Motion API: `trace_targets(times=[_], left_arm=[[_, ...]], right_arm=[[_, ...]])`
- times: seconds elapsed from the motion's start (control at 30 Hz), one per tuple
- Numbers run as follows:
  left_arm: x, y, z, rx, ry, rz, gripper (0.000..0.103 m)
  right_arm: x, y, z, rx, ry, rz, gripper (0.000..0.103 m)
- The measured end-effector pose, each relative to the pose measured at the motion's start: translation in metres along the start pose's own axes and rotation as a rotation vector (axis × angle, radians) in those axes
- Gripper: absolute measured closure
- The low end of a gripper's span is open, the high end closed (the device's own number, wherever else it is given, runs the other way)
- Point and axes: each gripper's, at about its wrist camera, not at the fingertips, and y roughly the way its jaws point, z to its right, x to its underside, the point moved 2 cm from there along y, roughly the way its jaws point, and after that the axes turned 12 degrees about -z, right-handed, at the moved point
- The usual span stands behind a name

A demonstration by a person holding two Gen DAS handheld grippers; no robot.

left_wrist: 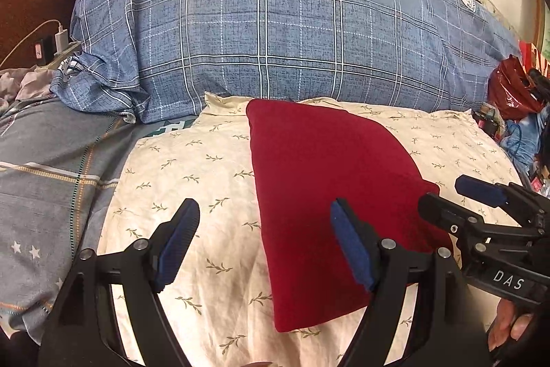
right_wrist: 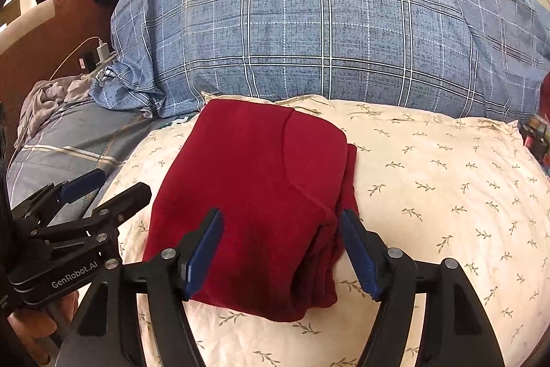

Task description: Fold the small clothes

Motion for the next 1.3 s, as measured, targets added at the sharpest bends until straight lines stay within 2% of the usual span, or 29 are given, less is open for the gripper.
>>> trace_targets(times=[0.23, 1.3], left_arm=[[0.001, -0.003, -0.003, -0.005, -0.009, 0.015, 0.025], [0.003, 0.009, -0.003, -0.016, -0.015, -0.015, 0.025]], right_arm=[[-0.001, 0.002, -0.001, -0.008, 0.003, -0.003, 0.031], [-0.005, 0.015, -0.004, -0.011, 0.008, -0.036, 0.031]])
